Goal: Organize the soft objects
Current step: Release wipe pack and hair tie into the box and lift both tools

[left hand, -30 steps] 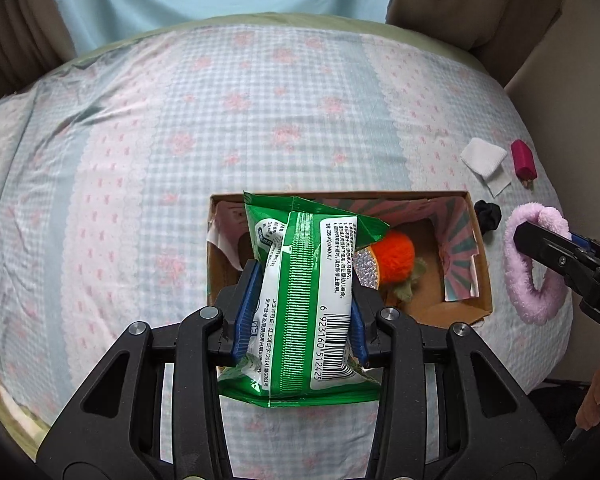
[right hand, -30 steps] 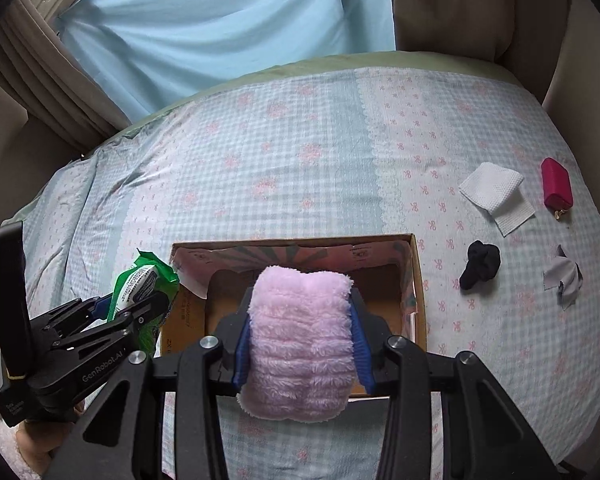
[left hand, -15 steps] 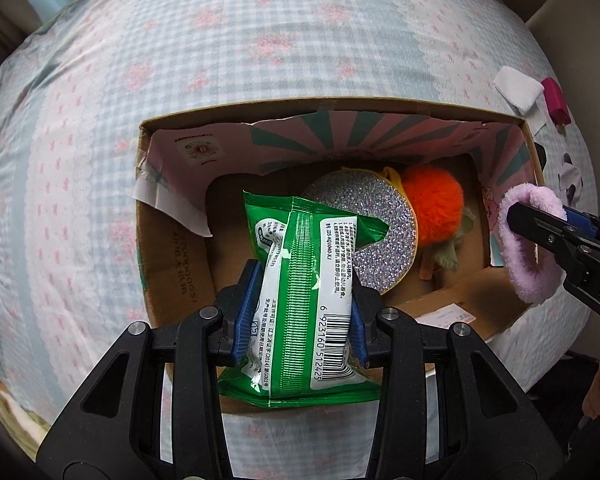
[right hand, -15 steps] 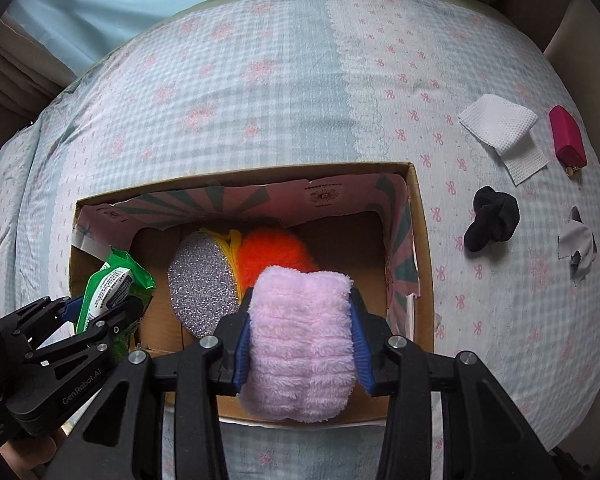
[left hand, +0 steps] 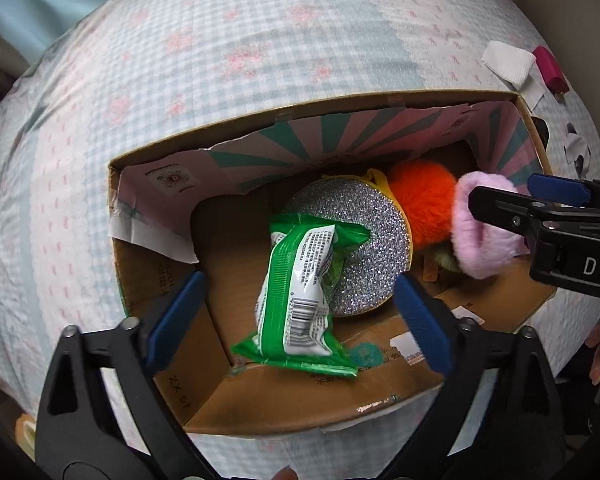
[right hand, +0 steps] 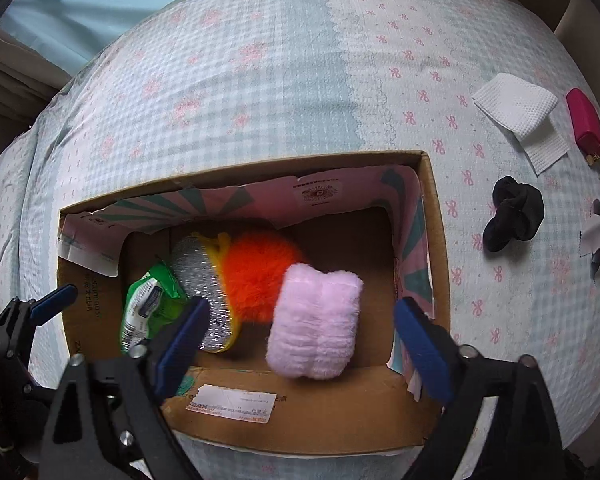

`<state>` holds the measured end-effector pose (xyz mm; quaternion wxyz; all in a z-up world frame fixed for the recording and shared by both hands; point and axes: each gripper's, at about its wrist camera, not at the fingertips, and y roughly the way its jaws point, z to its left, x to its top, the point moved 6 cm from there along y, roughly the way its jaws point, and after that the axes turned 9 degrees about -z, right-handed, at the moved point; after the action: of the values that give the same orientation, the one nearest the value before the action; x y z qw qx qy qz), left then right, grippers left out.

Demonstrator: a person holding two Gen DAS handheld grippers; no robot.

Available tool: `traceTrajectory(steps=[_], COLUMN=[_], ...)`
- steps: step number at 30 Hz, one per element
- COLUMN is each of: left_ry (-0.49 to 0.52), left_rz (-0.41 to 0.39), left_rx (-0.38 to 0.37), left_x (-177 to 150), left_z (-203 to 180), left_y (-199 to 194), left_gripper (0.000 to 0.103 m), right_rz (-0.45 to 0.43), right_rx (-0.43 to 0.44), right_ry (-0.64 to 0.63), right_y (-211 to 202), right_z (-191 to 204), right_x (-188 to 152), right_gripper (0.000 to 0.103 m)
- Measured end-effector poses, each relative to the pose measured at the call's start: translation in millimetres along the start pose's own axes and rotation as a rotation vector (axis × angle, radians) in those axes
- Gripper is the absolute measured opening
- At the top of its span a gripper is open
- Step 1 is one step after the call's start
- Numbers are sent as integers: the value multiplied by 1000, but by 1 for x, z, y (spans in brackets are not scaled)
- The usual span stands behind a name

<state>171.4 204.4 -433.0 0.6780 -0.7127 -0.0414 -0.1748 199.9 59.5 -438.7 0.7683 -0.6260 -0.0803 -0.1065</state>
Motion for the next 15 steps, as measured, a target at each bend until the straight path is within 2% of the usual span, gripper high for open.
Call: traceTrajectory(steps=[3, 6, 15], left_ry=[68, 99, 49], left_rz=[-55, -43, -63], left_rx=[45, 49, 24], left_x=[2, 2, -4], left_z=[-8, -14, -14], left_y=[-11, -14, -30], left_gripper=[103, 103, 103], right_rz=[-11, -14, -61], right_rx=[1, -2, -4], right_ry=[-12, -22, -35], right_y=[-2, -4, -26], right_z=[3, 6, 10], right_x=[-2, -3, -4], right_gripper=[103, 103, 103])
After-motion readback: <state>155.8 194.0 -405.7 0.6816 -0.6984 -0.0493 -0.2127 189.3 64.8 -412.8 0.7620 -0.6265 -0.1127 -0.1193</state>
